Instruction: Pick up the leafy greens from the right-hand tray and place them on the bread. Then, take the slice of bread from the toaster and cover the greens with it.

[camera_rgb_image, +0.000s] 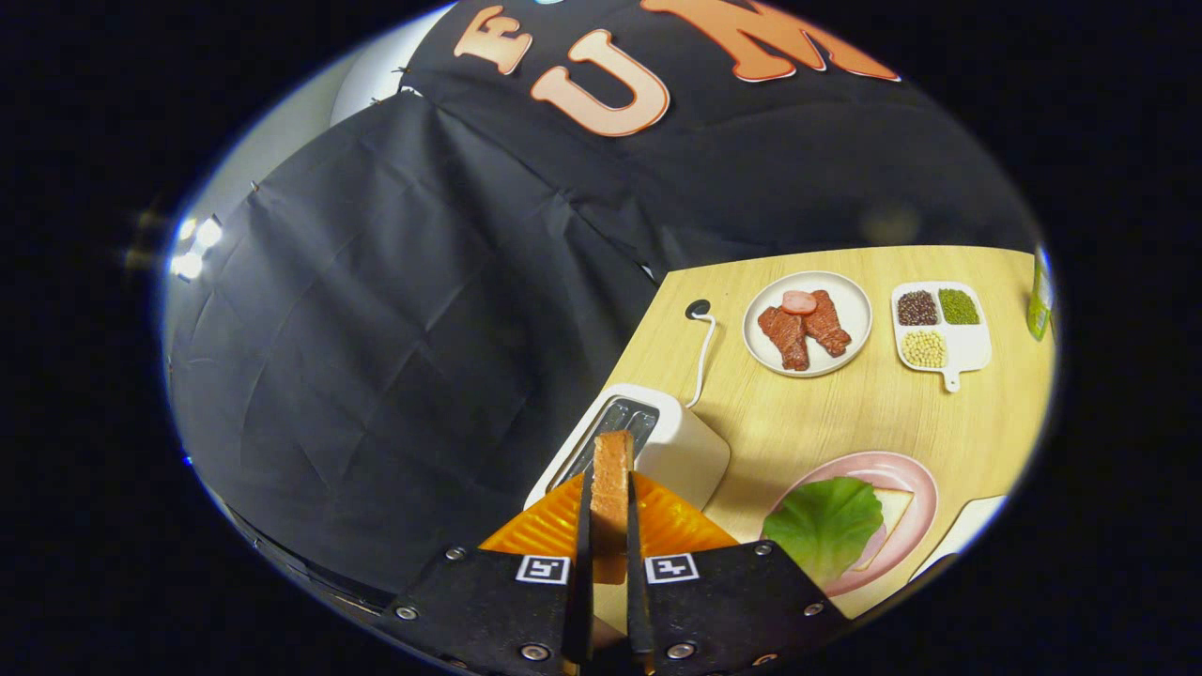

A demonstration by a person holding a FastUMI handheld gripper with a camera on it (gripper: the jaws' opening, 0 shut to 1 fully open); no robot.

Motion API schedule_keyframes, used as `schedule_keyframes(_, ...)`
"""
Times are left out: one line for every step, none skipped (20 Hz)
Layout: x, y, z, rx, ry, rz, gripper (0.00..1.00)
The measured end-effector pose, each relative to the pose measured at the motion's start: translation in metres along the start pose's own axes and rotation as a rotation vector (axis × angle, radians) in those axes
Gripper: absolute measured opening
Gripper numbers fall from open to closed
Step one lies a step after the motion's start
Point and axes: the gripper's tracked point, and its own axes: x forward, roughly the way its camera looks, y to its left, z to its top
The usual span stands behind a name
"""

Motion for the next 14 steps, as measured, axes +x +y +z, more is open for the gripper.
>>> schedule_keyframes(-0.003,-0.008,-0.001,0.01,-0.008,0.001,0.15)
schedule_keyframes(-0.007,-0.015,-0.004,0.022,-0.015,0.002,0.15)
schedule_keyframes(-0.011,-0.022,-0.006,0.035,-0.019,0.006,0.15)
schedule_keyframes(-0.015,-0.029,-0.009,0.052,-0.024,0.007,0.15)
schedule_keyframes(-0.016,-0.036,-0.012,0.066,-0.028,0.009,0.15)
schedule_keyframes(-0.02,-0.044,-0.015,0.082,-0.031,0.008,0.15)
schedule_keyframes(-0.021,-0.051,-0.018,0.095,-0.034,0.009,0.15)
schedule_keyframes(-0.023,-0.06,-0.021,0.106,-0.036,0.005,0.15)
schedule_keyframes(-0.025,-0.067,-0.024,0.117,-0.039,0.005,0.15)
schedule_keyframes(-0.026,-0.074,-0.028,0.129,-0.042,0.004,0.15)
schedule_keyframes(-0.026,-0.082,-0.031,0.144,-0.045,0.005,0.15)
schedule_keyframes(-0.027,-0.089,-0.035,0.159,-0.044,0.004,0.15)
schedule_keyframes(-0.026,-0.097,-0.038,0.174,-0.047,0.0,0.15)
schedule_keyframes(-0.027,-0.107,-0.042,0.184,-0.044,-0.007,0.15)
